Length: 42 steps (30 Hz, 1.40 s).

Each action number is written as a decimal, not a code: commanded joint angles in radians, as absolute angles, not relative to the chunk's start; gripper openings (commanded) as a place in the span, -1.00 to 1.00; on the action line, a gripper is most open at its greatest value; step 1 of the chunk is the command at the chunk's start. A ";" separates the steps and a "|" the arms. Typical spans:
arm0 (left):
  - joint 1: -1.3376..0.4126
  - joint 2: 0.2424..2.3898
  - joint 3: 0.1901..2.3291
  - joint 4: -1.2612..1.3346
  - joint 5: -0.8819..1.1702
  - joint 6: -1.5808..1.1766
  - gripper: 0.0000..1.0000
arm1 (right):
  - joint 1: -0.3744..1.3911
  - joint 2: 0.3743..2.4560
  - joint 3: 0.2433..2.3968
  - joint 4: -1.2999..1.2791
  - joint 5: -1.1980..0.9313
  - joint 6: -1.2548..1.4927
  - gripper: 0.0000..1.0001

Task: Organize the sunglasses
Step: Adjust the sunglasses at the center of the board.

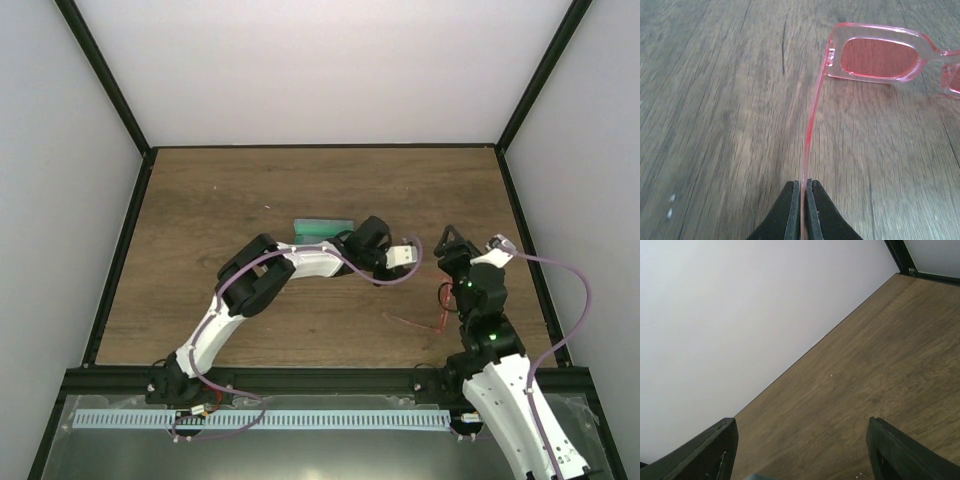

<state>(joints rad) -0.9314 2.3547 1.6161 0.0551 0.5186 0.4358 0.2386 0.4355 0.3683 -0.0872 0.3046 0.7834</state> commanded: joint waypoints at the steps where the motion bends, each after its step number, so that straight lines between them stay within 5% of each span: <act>1: -0.902 2.267 1.502 0.142 0.516 0.397 -0.92 | 0.232 0.400 0.371 -0.091 0.349 0.798 0.45; 16: -0.793 2.164 1.276 0.221 0.560 0.367 -0.90 | 0.232 0.508 0.380 -0.053 0.294 0.766 0.57; 21: -0.793 2.129 1.228 0.342 0.589 0.310 -0.77 | 0.233 0.691 0.449 -0.080 0.228 0.730 0.81; 25: -0.793 2.107 1.244 0.320 0.579 0.309 -0.55 | 0.233 0.823 0.496 -0.082 0.141 0.676 0.81; 32: -0.793 2.076 1.231 0.325 0.544 0.316 -0.19 | 0.233 1.055 0.588 -0.142 0.065 0.618 0.48; 38: -0.794 1.988 1.140 0.509 0.510 0.199 -0.14 | 0.233 1.072 0.607 -0.184 0.111 0.635 0.00; 42: -0.834 1.879 1.013 0.665 0.426 0.011 0.32 | 0.233 1.014 0.583 -0.163 0.123 0.649 -0.23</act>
<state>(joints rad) -0.7940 1.9915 1.0992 0.4541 0.4881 0.1925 0.2386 1.0725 0.5694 -0.1635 0.0990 0.6399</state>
